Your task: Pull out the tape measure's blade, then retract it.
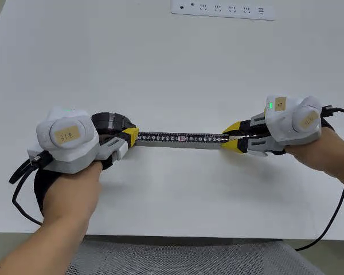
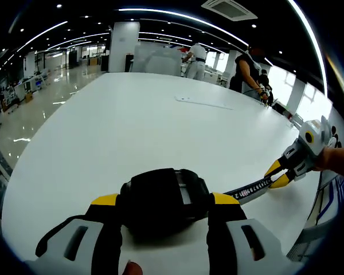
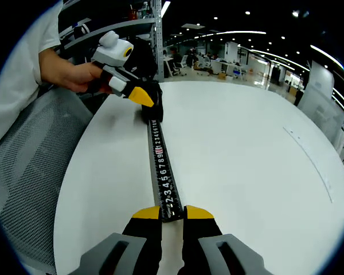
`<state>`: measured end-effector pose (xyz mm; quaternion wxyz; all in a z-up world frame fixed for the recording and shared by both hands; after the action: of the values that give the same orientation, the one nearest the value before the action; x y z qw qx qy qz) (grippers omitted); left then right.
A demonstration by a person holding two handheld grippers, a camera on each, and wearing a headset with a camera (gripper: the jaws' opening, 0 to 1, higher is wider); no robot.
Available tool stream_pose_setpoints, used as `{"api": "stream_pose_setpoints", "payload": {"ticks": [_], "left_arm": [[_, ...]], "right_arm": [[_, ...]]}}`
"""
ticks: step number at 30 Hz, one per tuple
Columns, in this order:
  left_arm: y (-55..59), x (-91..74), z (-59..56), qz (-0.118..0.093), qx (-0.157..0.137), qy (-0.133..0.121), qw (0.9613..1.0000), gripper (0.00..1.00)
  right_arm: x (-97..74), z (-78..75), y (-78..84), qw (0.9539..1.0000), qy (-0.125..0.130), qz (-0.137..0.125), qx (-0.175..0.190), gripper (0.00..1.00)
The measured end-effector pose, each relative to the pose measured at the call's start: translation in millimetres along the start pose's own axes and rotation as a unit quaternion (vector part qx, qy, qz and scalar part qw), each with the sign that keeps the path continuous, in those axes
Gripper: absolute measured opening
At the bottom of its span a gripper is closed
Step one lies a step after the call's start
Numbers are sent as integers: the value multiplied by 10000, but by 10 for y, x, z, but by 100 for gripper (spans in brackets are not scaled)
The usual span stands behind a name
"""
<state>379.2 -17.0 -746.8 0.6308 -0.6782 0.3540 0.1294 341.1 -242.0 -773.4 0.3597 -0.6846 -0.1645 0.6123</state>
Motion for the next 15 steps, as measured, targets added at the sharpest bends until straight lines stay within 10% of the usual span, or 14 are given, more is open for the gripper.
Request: {"api": "stream_pose_setpoints", "payload": {"ticks": [15], "left_arm": [[-4, -3, 9, -1, -69, 34, 10000, 55]], "right_arm": [[162, 17, -183, 9999, -50, -126, -29, 9]]}}
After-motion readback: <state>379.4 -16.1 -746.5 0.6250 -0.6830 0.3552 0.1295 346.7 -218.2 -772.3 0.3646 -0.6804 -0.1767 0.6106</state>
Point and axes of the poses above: the centre of the closed fingertips' face, and the gripper's own axes: x roughly forward along the fingers, z roughly to its left, y roughly out of its underside, the point moved 1 cm from there along -x, roughly backward along the fingers, and after that the axes turned 1 degree about -x, right-handed, at the moved point
